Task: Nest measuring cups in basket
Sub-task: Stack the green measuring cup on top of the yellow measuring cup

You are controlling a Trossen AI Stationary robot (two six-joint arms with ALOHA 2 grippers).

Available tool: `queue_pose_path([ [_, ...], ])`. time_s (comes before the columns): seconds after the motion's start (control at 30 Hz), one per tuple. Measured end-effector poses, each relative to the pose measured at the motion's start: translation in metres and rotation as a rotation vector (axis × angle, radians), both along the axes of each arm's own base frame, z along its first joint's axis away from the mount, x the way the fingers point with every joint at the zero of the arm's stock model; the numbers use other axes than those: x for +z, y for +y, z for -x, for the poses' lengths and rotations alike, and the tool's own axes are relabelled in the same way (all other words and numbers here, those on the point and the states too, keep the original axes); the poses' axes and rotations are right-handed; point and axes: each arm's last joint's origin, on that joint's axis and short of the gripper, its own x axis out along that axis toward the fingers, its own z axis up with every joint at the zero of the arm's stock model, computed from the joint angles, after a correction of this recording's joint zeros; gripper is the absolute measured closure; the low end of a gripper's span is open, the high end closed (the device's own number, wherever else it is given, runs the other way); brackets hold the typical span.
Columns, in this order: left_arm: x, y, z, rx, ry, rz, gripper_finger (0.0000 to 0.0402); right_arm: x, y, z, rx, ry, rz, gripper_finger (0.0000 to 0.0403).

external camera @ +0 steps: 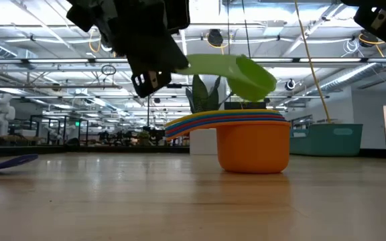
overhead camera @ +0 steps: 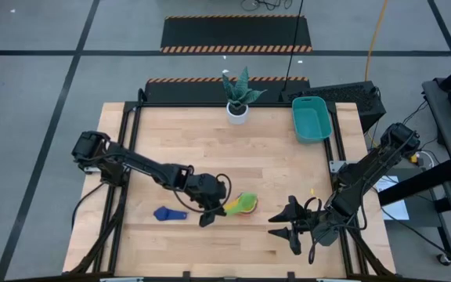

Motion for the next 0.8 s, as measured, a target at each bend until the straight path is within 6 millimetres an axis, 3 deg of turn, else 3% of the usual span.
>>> queue_pose_path([
  [0.3,-0.011,0.000,-0.002,0.018,0.043,-0.006,0.0394,0.000,0.000,0.000,0.000,0.000,0.000,0.0220],
  [0.8,-0.011,0.001,-0.003,0.053,0.038,-0.034,0.0301,0.000,0.000,0.000,-0.003,0.000,-0.005,0.0220],
])
